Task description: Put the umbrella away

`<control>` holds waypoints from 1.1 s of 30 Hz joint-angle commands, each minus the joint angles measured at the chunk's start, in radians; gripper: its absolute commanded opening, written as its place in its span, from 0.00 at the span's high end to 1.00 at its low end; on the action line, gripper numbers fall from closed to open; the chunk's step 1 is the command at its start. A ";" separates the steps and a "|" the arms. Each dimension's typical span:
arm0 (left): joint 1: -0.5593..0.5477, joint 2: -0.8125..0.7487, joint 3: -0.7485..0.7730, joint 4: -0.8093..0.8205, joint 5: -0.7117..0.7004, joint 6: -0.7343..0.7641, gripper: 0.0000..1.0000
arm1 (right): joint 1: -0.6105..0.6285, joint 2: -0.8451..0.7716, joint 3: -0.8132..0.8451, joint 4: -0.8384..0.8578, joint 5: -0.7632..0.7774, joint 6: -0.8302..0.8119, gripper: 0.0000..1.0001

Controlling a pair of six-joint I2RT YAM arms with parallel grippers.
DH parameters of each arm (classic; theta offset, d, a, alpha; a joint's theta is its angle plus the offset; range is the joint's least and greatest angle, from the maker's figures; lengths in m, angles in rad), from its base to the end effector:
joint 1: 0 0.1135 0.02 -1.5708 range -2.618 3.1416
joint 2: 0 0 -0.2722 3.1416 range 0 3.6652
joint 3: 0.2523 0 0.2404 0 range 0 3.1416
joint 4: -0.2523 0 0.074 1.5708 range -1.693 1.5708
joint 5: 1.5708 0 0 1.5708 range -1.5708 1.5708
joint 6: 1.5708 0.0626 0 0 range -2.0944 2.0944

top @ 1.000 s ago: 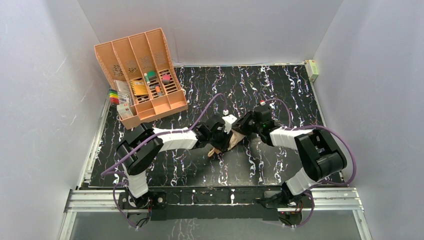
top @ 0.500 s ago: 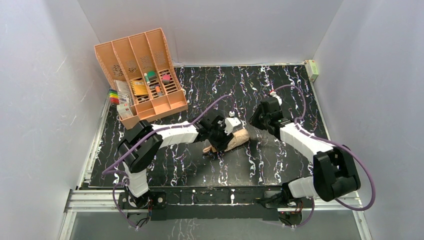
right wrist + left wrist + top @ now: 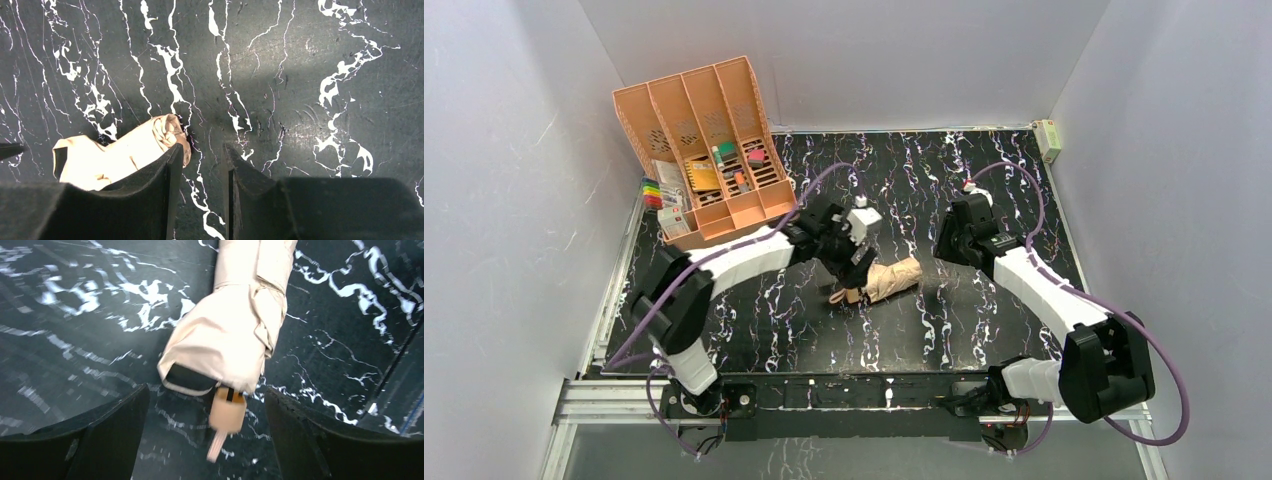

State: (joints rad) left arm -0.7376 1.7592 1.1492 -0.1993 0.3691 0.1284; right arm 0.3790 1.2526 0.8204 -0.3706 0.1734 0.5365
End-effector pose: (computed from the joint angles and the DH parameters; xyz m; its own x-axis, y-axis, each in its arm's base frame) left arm 0.2716 -0.2773 0.2009 -0.4274 0.5497 -0.7178 0.8734 0.4562 -0.1706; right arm 0.2508 0.0882 0.2314 -0.7037 0.2617 -0.6605 0.1240 0.9607 0.2484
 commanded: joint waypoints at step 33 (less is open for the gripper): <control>-0.091 -0.169 -0.360 0.189 -0.292 -0.496 0.98 | -0.003 0.383 0.162 -0.076 -0.339 -0.300 1.00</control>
State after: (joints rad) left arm -0.8070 1.5463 0.7650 -0.0731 0.0746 -0.3416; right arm 0.3790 1.6432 0.9466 -0.4343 -0.0788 0.2577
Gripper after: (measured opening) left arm 0.027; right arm 0.011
